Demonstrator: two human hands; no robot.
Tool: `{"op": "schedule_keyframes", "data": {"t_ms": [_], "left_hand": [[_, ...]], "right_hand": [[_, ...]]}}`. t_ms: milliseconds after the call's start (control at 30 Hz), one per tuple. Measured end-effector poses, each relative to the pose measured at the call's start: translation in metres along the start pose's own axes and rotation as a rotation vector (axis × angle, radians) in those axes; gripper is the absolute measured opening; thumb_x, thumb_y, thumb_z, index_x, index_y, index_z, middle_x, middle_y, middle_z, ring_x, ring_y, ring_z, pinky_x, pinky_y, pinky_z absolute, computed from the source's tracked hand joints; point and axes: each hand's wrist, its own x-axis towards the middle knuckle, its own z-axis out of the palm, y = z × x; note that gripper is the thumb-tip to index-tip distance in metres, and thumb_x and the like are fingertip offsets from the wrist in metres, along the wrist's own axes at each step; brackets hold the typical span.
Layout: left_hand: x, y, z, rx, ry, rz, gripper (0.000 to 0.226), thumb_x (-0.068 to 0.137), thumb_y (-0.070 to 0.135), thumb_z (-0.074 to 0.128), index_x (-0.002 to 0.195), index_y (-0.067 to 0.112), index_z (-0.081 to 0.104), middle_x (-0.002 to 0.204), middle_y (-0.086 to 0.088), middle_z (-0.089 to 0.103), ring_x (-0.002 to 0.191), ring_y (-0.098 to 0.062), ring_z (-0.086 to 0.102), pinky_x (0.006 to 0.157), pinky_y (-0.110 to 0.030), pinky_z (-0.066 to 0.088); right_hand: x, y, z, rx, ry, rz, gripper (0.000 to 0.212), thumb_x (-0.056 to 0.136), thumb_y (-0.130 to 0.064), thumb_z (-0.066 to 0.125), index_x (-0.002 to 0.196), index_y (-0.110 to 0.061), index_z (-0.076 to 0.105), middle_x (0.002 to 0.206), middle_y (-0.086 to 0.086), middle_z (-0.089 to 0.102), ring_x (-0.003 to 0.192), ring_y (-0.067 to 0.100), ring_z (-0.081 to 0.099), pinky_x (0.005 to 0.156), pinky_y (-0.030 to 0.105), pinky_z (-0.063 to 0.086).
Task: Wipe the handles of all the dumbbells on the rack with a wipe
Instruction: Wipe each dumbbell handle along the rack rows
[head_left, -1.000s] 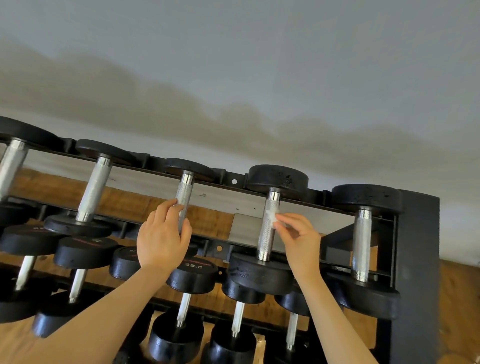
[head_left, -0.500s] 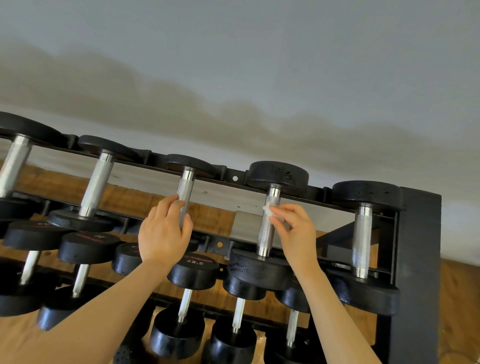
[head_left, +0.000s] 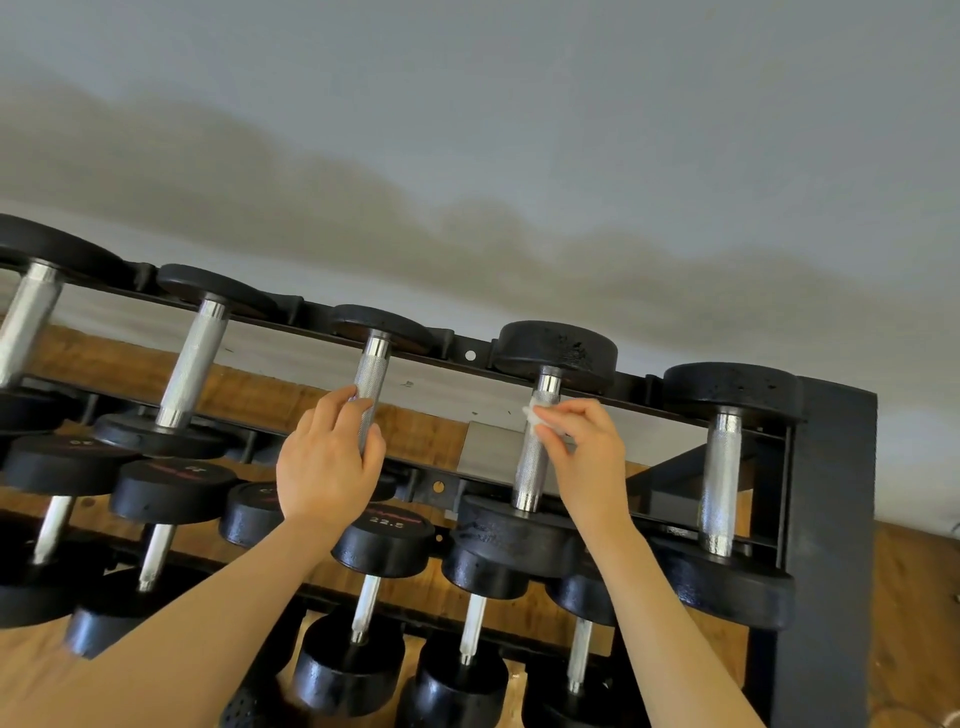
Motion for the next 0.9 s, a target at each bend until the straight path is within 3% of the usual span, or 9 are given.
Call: {"op": "schedule_keyframes", "data": {"t_ms": [100,300,500,667,900], "left_hand": [[0.000,0.000,0.000,0.003,-0.006,0.001,0.029,0.090,0.018,0.065,0.117,0.006,0.066,0.126,-0.012,0.062,0.100,-0.029,0.063,0.067,-0.037,0.054],[0.000,0.001,-0.001,0.010,-0.009,0.023,0.032,0.091,0.017,0.063,0.122,0.006,0.064,0.130,-0.013,0.061,0.103,-0.030,0.063,0.069,-0.038,0.054],[0.000,0.001,-0.001,0.009,-0.016,0.020,0.034,0.093,0.019,0.060,0.125,0.007,0.062,0.134,-0.012,0.059,0.103,-0.030,0.064,0.069,-0.038,0.054],[0.000,0.000,-0.001,0.005,-0.013,0.026,0.033,0.092,0.018,0.061,0.123,0.006,0.063,0.132,-0.013,0.059,0.101,-0.030,0.064,0.067,-0.038,0.053],[0.000,0.001,-0.001,0.004,0.000,0.035,0.033,0.092,0.017,0.062,0.123,0.006,0.063,0.132,-0.013,0.060,0.098,-0.029,0.064,0.065,-0.036,0.052]], "right_hand": [[-0.008,-0.002,0.002,0.029,0.015,0.007,0.025,0.086,-0.010,0.068,0.109,-0.016,0.071,0.104,-0.004,0.057,0.099,0.013,0.056,0.090,0.026,0.048],[-0.019,0.001,-0.008,0.012,-0.106,-0.027,0.026,0.085,-0.012,0.069,0.108,-0.021,0.072,0.101,-0.008,0.056,0.096,0.011,0.056,0.088,0.022,0.046],[-0.007,-0.001,0.003,0.099,0.024,0.101,0.024,0.087,-0.009,0.067,0.110,-0.016,0.071,0.104,-0.005,0.056,0.096,0.007,0.056,0.087,0.017,0.048],[-0.027,0.005,-0.003,0.219,-0.029,0.157,0.029,0.084,-0.005,0.069,0.105,-0.025,0.069,0.102,-0.011,0.057,0.095,0.003,0.059,0.082,0.010,0.047],[-0.013,0.004,-0.003,0.208,0.001,0.159,0.028,0.086,-0.009,0.067,0.112,-0.021,0.069,0.103,-0.010,0.056,0.098,0.004,0.057,0.085,0.017,0.050]]}}
